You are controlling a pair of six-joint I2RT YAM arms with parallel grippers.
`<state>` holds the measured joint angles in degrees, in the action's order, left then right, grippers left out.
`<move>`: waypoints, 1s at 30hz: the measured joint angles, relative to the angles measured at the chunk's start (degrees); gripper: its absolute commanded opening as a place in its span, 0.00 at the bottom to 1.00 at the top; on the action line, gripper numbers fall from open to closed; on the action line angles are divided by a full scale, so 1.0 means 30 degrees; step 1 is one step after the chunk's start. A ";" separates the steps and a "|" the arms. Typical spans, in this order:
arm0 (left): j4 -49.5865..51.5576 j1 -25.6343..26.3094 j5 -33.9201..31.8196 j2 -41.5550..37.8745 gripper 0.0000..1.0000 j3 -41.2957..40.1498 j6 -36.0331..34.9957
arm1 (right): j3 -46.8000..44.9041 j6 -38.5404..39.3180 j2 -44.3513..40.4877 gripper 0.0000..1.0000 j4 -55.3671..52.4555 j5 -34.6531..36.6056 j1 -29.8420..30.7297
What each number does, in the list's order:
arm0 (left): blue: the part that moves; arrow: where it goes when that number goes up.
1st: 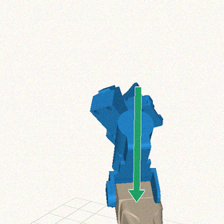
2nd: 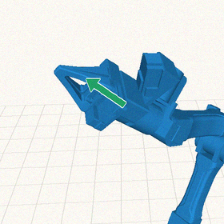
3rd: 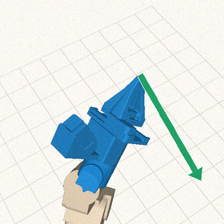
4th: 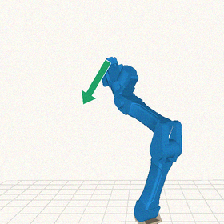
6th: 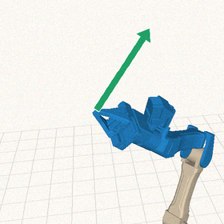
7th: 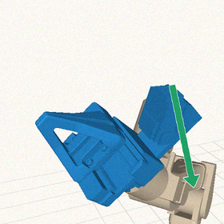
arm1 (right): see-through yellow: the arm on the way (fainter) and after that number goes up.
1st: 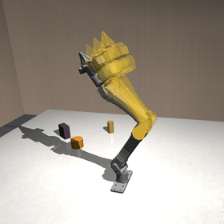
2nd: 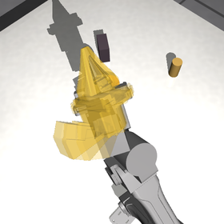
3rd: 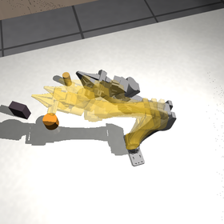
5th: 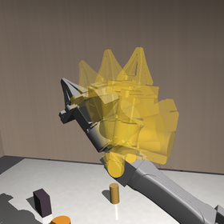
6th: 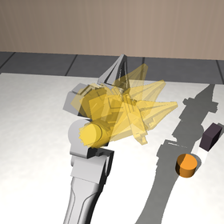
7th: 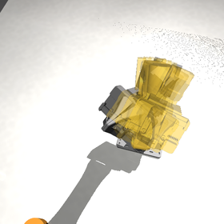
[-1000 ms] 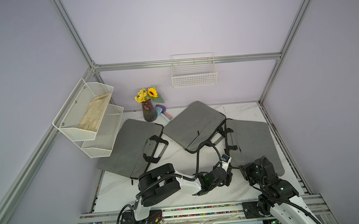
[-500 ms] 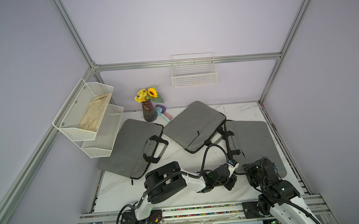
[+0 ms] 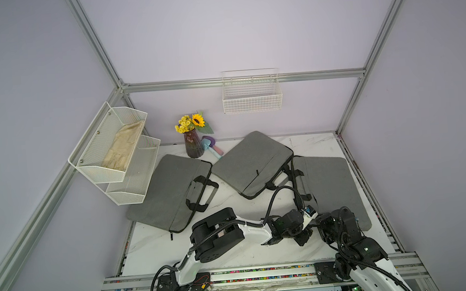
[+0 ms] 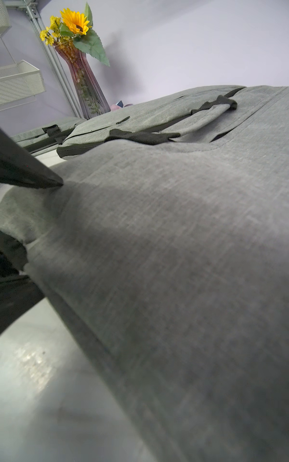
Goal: Put the mouse into the laptop bag
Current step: Zip the zipper on the zippered laptop bag.
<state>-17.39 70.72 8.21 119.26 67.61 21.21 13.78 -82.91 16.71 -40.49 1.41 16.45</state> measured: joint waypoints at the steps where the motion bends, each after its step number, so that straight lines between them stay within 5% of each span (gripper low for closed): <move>1: 0.0080 -0.0036 0.0066 -0.0051 0.00 0.0000 -0.0036 | -0.0066 0.0022 0.0000 0.56 0.0124 -0.0095 -0.0007; 2: 0.0248 -0.0073 0.0109 -0.0124 0.00 0.0000 -0.0153 | -0.0219 0.0036 0.0000 0.51 0.0364 -0.0240 -0.0015; 5: 0.0721 -0.0124 0.0015 -0.0335 0.00 0.0000 -0.0372 | -0.0750 0.0124 0.0160 0.05 0.0969 -0.0605 -0.0022; 6: 0.0852 -0.0182 -0.0102 -0.0393 0.00 0.0000 -0.0437 | -0.0874 0.0197 0.0328 0.00 0.1005 -0.0685 -0.0022; 30: 0.1231 -0.2455 0.2280 -0.1821 0.00 -0.0291 -0.0597 | 0.1982 0.1268 0.1428 0.00 -0.1625 0.2171 0.0036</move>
<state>-13.69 63.35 15.05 113.80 66.74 19.42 19.73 -79.11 20.99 -45.36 7.92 16.56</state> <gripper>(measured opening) 0.048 0.091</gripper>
